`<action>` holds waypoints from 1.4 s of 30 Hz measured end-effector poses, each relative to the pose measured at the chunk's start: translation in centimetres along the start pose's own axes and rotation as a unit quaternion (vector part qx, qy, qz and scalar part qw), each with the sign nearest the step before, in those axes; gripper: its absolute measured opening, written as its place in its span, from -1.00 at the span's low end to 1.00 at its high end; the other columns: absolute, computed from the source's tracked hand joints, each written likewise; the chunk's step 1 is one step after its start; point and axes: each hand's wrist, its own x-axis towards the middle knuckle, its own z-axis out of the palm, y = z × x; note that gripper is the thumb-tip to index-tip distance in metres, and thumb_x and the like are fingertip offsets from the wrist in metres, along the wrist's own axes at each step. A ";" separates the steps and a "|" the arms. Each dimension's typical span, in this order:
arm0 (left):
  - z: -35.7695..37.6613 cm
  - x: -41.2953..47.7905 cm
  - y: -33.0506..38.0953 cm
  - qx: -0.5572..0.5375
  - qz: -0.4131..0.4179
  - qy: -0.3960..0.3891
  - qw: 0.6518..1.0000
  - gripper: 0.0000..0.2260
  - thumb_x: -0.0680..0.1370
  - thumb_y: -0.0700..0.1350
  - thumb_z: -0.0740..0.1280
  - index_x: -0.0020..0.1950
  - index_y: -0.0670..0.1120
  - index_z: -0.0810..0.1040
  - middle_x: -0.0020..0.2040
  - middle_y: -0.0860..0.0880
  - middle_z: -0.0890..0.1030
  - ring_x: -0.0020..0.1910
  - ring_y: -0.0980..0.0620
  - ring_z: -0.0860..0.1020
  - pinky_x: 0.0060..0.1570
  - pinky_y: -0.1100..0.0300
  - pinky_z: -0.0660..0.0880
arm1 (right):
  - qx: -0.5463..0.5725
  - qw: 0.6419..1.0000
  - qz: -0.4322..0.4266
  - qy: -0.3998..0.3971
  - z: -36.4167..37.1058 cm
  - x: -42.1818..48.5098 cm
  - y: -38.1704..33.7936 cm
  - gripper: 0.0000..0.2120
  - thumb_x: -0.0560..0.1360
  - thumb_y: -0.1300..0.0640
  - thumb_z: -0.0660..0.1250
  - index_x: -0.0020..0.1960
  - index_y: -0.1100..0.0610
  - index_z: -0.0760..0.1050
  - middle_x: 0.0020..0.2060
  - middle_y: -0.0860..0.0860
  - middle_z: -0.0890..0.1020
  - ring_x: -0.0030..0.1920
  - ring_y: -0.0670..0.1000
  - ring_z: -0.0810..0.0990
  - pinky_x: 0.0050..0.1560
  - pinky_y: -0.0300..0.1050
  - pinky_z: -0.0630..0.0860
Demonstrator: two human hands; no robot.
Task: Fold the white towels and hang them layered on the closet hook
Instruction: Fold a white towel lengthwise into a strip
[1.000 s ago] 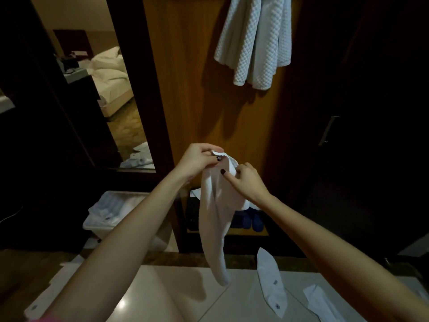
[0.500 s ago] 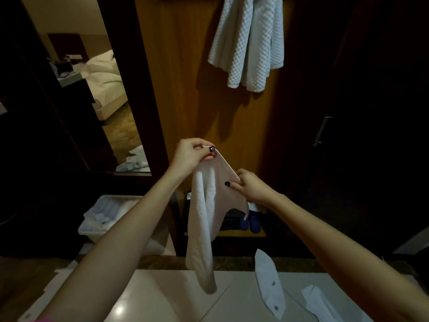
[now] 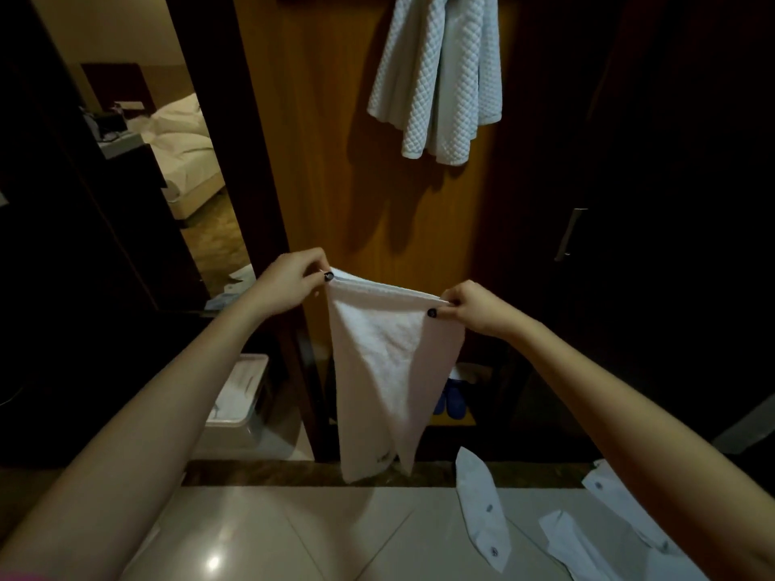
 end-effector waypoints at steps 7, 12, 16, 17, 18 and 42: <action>-0.2 -0.1 -1.5 -0.231 -0.051 -0.046 0.971 -0.89 0.62 -0.29 0.23 -0.11 -0.18 0.46 -0.14 -0.17 0.67 -0.12 -0.02 0.70 -0.16 0.27 0.62 | 0.074 0.996 -0.003 0.039 -1.9 -1.2 -0.1 -0.85 0.53 0.07 0.41 -0.18 0.10 0.65 -0.24 -0.08 0.66 -0.19 -0.09 0.63 -0.17 -0.24 0.55; -0.3 0.3 -1.8 -0.224 -0.024 -0.037 0.974 -0.91 0.54 -0.25 0.38 -0.13 -0.12 0.51 -0.26 -0.02 0.68 -0.20 0.05 0.67 -0.07 0.20 0.58 | 0.081 0.993 -0.016 0.081 -2.9 -2.6 0.0 -0.85 0.51 0.03 0.44 -0.20 0.07 0.65 -0.23 -0.07 0.68 -0.14 -0.04 0.65 -0.09 -0.08 0.59; -0.6 1.0 -0.8 -0.095 0.061 -0.031 0.993 -0.82 0.47 -0.13 0.49 -0.23 0.05 0.52 -0.25 0.09 0.57 -0.21 0.19 0.51 -0.11 0.21 0.42 | 0.059 0.991 -0.037 0.113 -3.4 -3.2 -0.2 -0.85 0.49 0.01 0.45 -0.23 0.02 0.60 -0.25 -0.10 0.65 -0.18 -0.14 0.61 -0.13 -0.14 0.56; -0.7 1.2 -0.6 -0.097 0.070 -0.029 0.992 -0.84 0.49 -0.12 0.47 -0.24 0.05 0.54 -0.23 0.07 0.58 -0.18 0.17 0.51 -0.08 0.16 0.41 | 0.050 0.993 -0.036 0.099 -3.7 -3.3 -0.4 -0.87 0.49 0.04 0.45 -0.22 0.02 0.60 -0.22 -0.09 0.65 -0.16 -0.13 0.61 -0.08 -0.12 0.56; -0.8 1.3 -0.6 -0.114 0.069 -0.025 0.991 -0.84 0.51 -0.12 0.45 -0.24 0.04 0.55 -0.22 0.08 0.59 -0.17 0.16 0.52 -0.05 0.12 0.42 | 0.041 0.995 -0.034 0.084 -4.0 -3.4 -0.5 -0.90 0.48 0.08 0.46 -0.19 0.01 0.60 -0.19 -0.07 0.66 -0.12 -0.10 0.62 -0.04 -0.08 0.56; -5.2 1.6 1.0 -0.298 0.008 -0.076 0.952 -0.78 0.40 -0.12 0.49 0.01 0.06 0.61 -0.33 -0.12 0.66 -0.37 0.04 0.64 -0.39 0.33 0.53 | 0.000 0.982 -0.062 0.179 -6.7 -3.6 -2.4 -0.69 0.57 0.06 0.35 0.30 0.10 0.53 0.06 -0.11 0.58 0.01 -0.10 0.57 -0.10 -0.21 0.50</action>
